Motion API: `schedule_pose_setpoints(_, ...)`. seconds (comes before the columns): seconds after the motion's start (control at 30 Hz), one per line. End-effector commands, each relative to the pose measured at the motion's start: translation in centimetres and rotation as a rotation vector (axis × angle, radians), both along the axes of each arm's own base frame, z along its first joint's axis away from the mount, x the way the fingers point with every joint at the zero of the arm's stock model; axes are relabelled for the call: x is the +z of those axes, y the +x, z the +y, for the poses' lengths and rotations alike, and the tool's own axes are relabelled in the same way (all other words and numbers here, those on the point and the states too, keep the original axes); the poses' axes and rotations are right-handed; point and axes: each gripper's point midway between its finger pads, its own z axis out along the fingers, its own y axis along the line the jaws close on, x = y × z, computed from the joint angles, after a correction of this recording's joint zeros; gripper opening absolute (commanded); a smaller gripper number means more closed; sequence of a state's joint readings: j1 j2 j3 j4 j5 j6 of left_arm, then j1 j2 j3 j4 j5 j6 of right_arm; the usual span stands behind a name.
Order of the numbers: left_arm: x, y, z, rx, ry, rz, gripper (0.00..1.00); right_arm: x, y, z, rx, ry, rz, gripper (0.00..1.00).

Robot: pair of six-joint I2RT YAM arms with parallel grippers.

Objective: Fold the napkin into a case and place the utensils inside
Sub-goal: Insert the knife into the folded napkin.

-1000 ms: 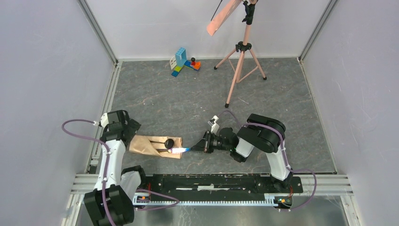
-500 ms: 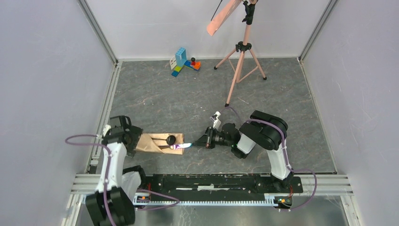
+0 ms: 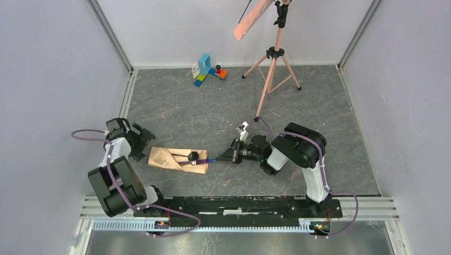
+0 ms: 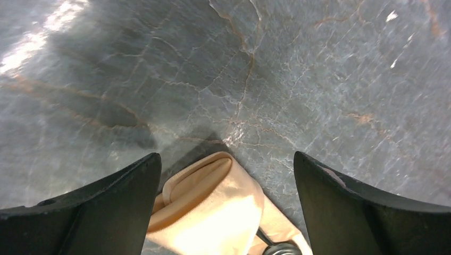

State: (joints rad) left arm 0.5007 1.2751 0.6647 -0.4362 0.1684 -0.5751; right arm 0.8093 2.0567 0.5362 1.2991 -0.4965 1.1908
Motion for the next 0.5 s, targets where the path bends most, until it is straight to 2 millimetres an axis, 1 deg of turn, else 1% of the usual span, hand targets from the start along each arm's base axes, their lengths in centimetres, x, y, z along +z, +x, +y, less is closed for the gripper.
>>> schedule_pose_setpoints(0.0, -1.4, 1.3, -0.4, -0.138, -0.013, -0.031, 1.0, 1.1, 0.8, 0.4, -0.01, 0.029, -0.04, 0.0)
schedule_pose_setpoints(0.1, -2.3, 1.2, -1.0, -0.128, -0.063, -0.023, 0.99, 1.3, 0.8, 0.2, -0.031, 0.048, -0.025, 0.0)
schedule_pose_setpoints(0.2, -3.4, 0.0, -1.1, -0.066, -0.069, 0.012, 1.0, 1.7, 0.8, -0.1, -0.051, 0.072, -0.018, 0.0)
schedule_pose_setpoints(0.27, -4.0, -0.3, -1.8, -0.053, -0.107, 0.009, 0.99, 2.0, 0.8, -0.2, -0.059, 0.089, -0.013, 0.0)
schedule_pose_setpoints(0.37, -5.1, -1.6, -2.2, -0.007, -0.142, 0.079, 0.98, 2.2, 0.7, -0.5, -0.078, 0.107, -0.003, 0.0)
schedule_pose_setpoints(0.47, -5.2, -2.8, -2.1, 0.052, -0.148, 0.146, 0.98, 1.9, 0.6, -0.7, -0.085, 0.107, 0.005, 0.0)
